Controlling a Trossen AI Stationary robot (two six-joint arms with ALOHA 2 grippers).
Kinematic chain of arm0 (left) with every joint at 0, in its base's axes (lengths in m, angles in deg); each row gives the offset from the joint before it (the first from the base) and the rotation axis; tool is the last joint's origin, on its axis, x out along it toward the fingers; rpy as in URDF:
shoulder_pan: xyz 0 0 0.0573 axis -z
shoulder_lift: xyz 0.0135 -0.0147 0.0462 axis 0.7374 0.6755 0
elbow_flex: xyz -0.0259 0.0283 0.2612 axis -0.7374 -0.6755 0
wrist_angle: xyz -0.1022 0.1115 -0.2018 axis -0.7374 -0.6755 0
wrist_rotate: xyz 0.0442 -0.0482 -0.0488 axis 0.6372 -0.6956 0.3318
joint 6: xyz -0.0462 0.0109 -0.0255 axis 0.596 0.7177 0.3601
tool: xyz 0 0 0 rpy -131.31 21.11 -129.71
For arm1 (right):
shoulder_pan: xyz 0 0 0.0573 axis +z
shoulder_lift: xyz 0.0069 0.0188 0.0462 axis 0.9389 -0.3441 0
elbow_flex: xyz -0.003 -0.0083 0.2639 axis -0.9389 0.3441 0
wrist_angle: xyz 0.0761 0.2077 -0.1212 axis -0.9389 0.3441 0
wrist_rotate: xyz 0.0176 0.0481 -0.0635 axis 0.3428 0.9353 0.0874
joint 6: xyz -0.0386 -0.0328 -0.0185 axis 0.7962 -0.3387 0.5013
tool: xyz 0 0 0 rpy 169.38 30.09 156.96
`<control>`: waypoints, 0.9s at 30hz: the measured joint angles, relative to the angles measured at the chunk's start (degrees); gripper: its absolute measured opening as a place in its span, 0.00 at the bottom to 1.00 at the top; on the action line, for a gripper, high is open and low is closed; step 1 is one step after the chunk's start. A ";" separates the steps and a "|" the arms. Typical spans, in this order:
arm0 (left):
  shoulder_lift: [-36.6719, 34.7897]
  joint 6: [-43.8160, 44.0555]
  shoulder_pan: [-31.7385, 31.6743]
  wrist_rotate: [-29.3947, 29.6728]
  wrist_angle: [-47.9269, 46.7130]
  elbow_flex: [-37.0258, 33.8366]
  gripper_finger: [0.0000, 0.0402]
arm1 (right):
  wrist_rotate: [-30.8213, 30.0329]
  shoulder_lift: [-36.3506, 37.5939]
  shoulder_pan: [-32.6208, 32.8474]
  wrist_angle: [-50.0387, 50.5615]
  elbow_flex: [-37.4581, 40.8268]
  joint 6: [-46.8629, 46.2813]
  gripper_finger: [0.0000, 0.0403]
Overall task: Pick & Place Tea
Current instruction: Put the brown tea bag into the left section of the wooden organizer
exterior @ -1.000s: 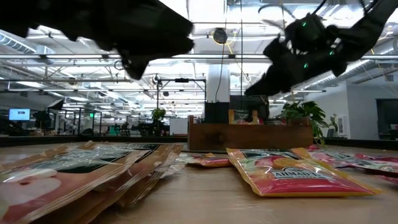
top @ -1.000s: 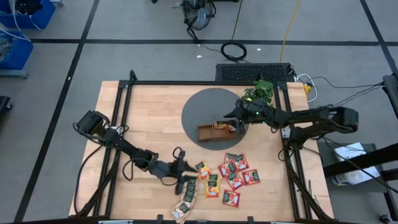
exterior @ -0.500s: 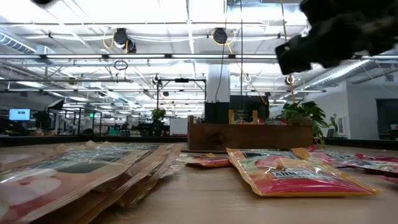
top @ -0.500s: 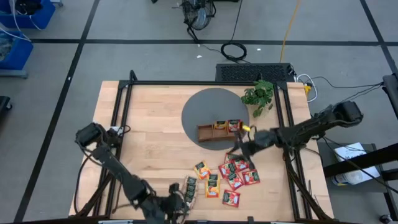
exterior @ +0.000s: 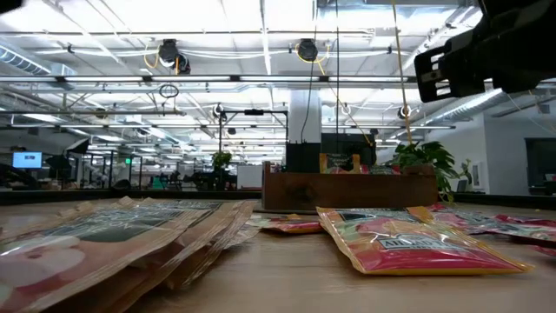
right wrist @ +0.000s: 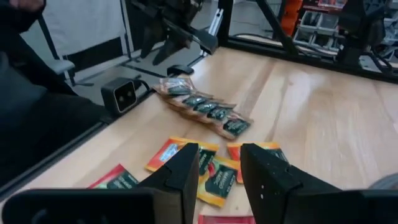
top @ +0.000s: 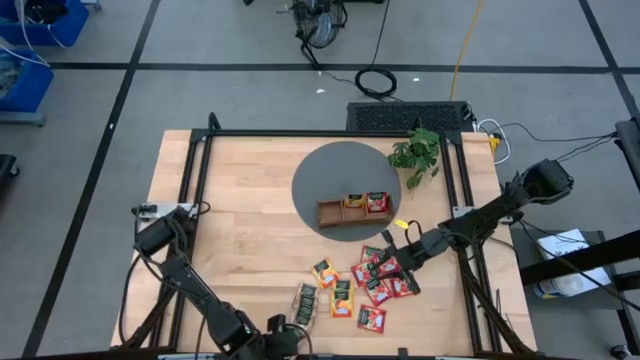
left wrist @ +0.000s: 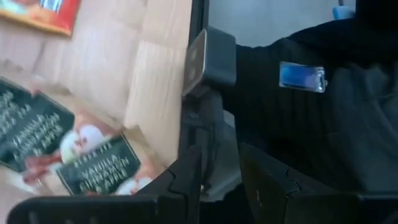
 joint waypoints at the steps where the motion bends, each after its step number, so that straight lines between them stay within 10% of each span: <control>1: -0.01 1.15 0.29 -0.52 0.01 0.00 0.28 | -0.04 -0.02 -0.01 0.08 0.00 -0.05 0.26; 27: 4.27 5.22 -0.48 -4.95 -1.41 -0.13 0.28 | 0.06 -0.04 -0.03 -0.28 0.00 -0.09 0.26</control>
